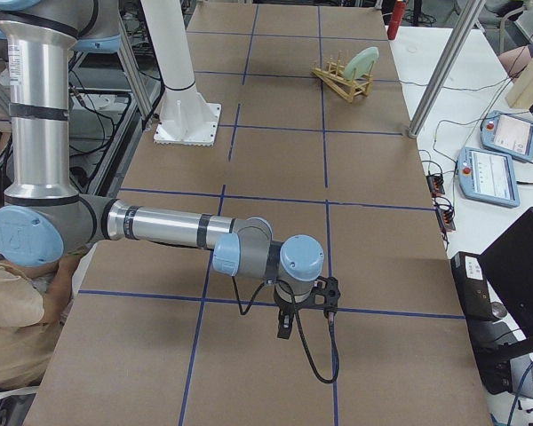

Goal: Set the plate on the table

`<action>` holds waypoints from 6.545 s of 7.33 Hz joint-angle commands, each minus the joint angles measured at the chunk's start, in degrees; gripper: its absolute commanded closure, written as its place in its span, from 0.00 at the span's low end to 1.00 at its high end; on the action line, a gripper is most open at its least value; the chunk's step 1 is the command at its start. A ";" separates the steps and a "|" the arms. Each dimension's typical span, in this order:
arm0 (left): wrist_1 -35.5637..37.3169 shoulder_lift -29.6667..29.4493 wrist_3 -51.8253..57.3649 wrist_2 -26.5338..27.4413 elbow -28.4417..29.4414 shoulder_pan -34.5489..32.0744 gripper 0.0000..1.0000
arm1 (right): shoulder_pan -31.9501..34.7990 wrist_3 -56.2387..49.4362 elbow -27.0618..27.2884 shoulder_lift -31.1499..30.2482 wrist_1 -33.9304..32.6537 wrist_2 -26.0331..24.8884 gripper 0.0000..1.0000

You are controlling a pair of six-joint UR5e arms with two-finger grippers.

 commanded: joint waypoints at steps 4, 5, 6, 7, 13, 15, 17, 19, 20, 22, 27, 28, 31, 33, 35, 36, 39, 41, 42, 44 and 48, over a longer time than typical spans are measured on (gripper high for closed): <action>0.05 0.29 -0.09 0.79 1.33 -0.05 0.00 | 0.00 0.00 0.06 0.09 0.00 0.00 0.00; -0.13 0.38 0.44 0.62 1.78 -0.14 0.00 | 0.00 0.00 0.06 0.00 0.00 0.00 0.00; -0.74 0.90 0.44 0.10 1.35 -0.14 0.00 | 0.00 0.00 -0.03 0.00 0.00 0.00 0.00; -0.83 1.26 0.35 -0.26 0.82 -0.05 0.00 | 0.00 0.00 -0.03 0.00 0.00 0.00 0.00; -55.42 -8.26 -70.54 -5.65 14.81 10.31 0.00 | 0.00 0.00 -0.03 0.00 0.00 0.00 0.00; -62.93 -15.15 -90.68 6.01 15.75 18.38 0.00 | 0.00 0.00 -0.03 0.00 0.00 0.00 0.00; -71.73 -21.29 -105.94 18.30 17.59 23.29 0.00 | 0.00 0.00 0.05 0.00 0.00 0.00 0.00; -73.07 -25.97 -115.42 25.81 19.70 26.13 0.00 | 0.00 0.00 0.05 0.00 0.00 0.00 0.00; -75.78 -26.07 -115.75 28.10 22.15 29.01 0.00 | 0.00 0.00 0.06 0.00 0.00 0.00 0.00; -78.51 -27.29 -115.66 28.13 25.49 29.74 0.01 | 0.00 0.00 0.06 0.00 0.00 0.00 0.00; -79.32 -32.57 -115.22 28.30 31.21 29.92 0.30 | 0.00 0.00 0.06 0.00 0.00 0.00 0.00; -79.32 -32.58 -115.31 28.48 31.22 29.92 0.52 | 0.00 0.00 0.06 0.00 0.00 0.00 0.00; -79.23 -32.58 -115.31 28.39 30.18 29.75 1.00 | 0.00 0.00 0.06 0.00 0.00 0.00 0.00; -78.18 -31.79 -118.19 28.30 22.22 28.52 1.00 | 0.00 0.00 0.06 0.00 0.00 0.00 0.00; -76.87 -30.47 -123.38 28.57 12.64 27.38 1.00 | 0.00 0.00 0.06 0.00 0.00 0.00 0.00; -69.46 -30.82 -123.40 28.48 8.15 28.07 1.00 | 0.00 0.00 0.06 0.00 0.00 0.00 0.00; -36.81 -31.78 -122.52 28.30 -4.60 40.34 1.00 | 0.00 0.00 0.06 0.00 0.00 0.00 0.00; -9.35 -37.99 -116.51 28.39 -4.82 48.16 1.00 | 0.00 0.00 0.06 0.00 0.00 0.00 0.00; 3.61 -40.64 -112.19 28.39 -4.38 50.73 1.00 | 0.00 0.00 0.06 0.00 0.00 0.00 0.00; 9.86 -43.89 -112.15 28.57 9.35 58.45 1.00 | 0.00 0.00 0.06 0.00 0.00 0.00 0.00; 16.10 -45.05 -105.24 30.14 15.32 62.09 1.00 | 0.00 0.00 0.06 0.00 0.00 0.00 0.00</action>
